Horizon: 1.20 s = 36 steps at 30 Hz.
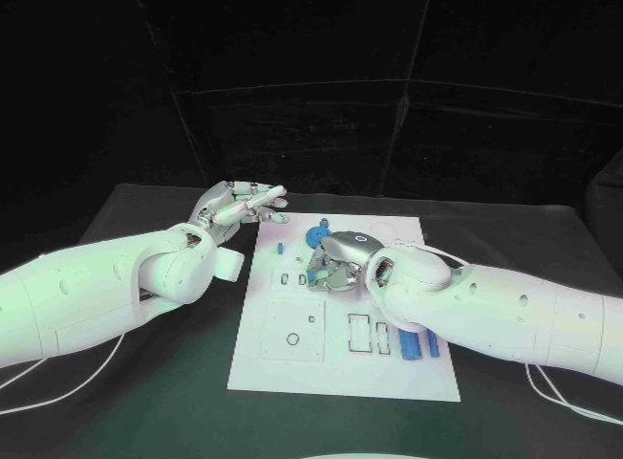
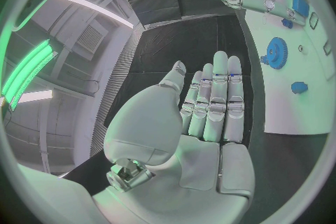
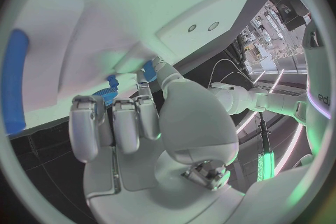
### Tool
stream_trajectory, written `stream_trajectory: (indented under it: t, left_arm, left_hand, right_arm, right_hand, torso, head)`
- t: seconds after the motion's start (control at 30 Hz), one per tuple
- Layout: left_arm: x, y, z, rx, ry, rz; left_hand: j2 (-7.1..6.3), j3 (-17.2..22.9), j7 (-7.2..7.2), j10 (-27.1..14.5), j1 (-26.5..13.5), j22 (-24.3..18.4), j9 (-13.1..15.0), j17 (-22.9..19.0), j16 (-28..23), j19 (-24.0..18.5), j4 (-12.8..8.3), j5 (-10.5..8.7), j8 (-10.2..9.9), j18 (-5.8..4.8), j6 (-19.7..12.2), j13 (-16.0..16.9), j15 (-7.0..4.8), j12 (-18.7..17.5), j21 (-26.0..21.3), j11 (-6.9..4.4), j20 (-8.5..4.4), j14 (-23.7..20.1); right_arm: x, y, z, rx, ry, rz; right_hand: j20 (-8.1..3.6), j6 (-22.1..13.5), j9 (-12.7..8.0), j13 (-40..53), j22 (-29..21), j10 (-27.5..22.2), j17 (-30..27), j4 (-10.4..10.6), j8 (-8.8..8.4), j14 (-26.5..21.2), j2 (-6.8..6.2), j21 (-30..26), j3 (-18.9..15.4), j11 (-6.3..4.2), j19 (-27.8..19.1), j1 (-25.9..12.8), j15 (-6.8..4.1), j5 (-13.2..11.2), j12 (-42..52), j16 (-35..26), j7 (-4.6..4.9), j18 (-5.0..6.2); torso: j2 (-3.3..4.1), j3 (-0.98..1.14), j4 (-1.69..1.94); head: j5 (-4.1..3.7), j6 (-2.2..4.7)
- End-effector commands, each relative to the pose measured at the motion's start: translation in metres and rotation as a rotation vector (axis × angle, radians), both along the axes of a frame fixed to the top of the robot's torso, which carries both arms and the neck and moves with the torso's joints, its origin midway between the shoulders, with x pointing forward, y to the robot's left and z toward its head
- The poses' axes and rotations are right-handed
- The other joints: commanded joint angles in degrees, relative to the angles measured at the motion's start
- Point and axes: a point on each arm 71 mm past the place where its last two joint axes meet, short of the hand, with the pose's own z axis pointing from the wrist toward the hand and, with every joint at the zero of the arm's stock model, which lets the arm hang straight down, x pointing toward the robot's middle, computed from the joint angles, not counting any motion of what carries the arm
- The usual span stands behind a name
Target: Assemble the parts on the task board
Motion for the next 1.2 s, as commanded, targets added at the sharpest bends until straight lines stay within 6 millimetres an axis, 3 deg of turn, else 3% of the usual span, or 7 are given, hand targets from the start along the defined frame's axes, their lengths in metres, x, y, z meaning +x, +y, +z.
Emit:
stream_trajectory:
  t: [0.03,0.7,0.9,1.0,1.1,1.2]
  left_arm:
    - [0.000,-0.002,0.001,-0.007,0.001,-0.015]
    - [0.000,-0.001,0.001,-0.006,0.006,-0.016]
    - [0.000,-0.001,0.001,-0.004,0.008,-0.015]
    - [0.000,-0.001,0.000,0.003,0.012,-0.013]
    - [0.000,0.000,0.000,0.013,0.012,-0.013]
    - [0.000,0.000,0.000,0.018,0.008,-0.019]
  left_hand:
    - [0.10,-0.33,0.00,0.26,-0.47,-0.10,-0.02,0.11,-0.24,0.35,0.01,-0.03,-0.14,0.31,0.00,-0.09,-0.18,-0.37,-0.21,-0.05,0.07,0.05]
    - [0.09,-0.34,0.01,0.24,-0.48,-0.10,-0.03,0.12,-0.25,0.34,0.00,-0.03,-0.15,0.31,-0.02,-0.10,-0.17,-0.38,-0.22,-0.04,0.07,0.03]
    - [0.07,-0.38,0.03,0.19,-0.49,-0.12,-0.04,0.14,-0.29,0.32,-0.03,-0.03,-0.18,0.30,-0.06,-0.11,-0.15,-0.42,-0.25,-0.02,0.08,-0.01]
    - [0.04,-0.48,0.03,0.00,-0.47,0.01,-0.04,0.54,0.10,0.99,-0.20,-0.04,-0.22,0.38,-0.11,-0.16,-0.34,-0.67,0.07,-0.03,-0.06,0.91]
    - [0.11,-0.66,-0.04,0.11,-0.56,0.24,-0.03,1.23,0.71,2.05,-0.37,-0.02,-0.21,0.39,-0.05,-0.15,-0.65,-0.87,0.62,-0.19,-0.37,2.21]
    - [0.01,-1.09,-0.74,1.31,-0.85,1.41,0.02,4.03,4.58,5.94,-0.57,0.01,-0.06,0.43,0.45,0.07,-1.99,-0.82,3.15,-1.04,-1.73,7.94]
  right_arm:
    - [0.000,-0.001,-0.004,-0.031,0.015,-0.012]
    - [-0.001,0.001,-0.002,-0.024,-0.002,-0.025]
    - [-0.002,0.002,0.003,0.031,-0.045,-0.030]
    - [-0.004,0.001,0.007,0.083,-0.081,-0.024]
    - [-0.007,-0.001,0.011,0.124,-0.103,-0.013]
    - [-0.012,-0.005,0.018,0.186,-0.132,0.002]
  right_hand:
    - [0.58,-0.61,-0.08,9.11,11.34,1.30,9.11,-0.03,-0.35,4.88,-0.65,-0.24,-0.48,0.55,3.31,-0.14,0.49,-0.39,-0.40,-0.35,0.08,-0.37]
    - [1.11,-1.91,0.13,8.32,10.51,0.57,8.35,1.05,-0.76,4.70,-1.95,-0.67,-2.35,0.96,2.70,-2.01,0.92,-1.90,-1.25,-0.71,0.42,-0.16]
    - [1.73,-6.65,-0.15,5.70,9.72,-1.73,7.83,2.84,-1.44,4.56,-3.88,-1.11,-5.88,1.95,2.13,-3.38,1.70,-3.32,-3.94,-0.99,1.55,0.03]
    - [2.18,-8.21,0.02,4.46,9.20,-2.79,7.39,4.76,-1.13,4.45,-4.33,-1.40,-7.90,2.35,1.77,-2.38,2.08,-0.99,-5.04,-1.22,1.96,0.17]
    - [2.24,-8.35,0.08,4.33,9.18,-2.88,7.38,5.20,-0.98,4.45,-4.26,-1.42,-8.23,2.38,1.76,-1.87,2.13,-0.18,-5.10,-1.23,1.99,0.17]
    - [2.28,-8.60,0.13,3.90,8.55,-3.22,6.90,5.79,-0.81,4.33,-4.15,-1.75,-8.64,2.42,1.31,-0.97,2.17,1.36,-5.42,-1.47,2.03,0.33]
  torso:
    - [-0.01,0.02,0.04]
    - [0.01,0.01,0.02]
    - [0.01,0.02,-0.03]
    - [-0.02,0.06,-0.05]
    - [-0.04,0.11,-0.05]
    - [-0.06,0.10,-0.05]
  head:
    - [-0.03,0.03]
    - [0.03,-0.03]
    - [0.04,-0.01]
    - [0.05,0.14]
    - [0.16,0.14]
    - [0.12,0.25]
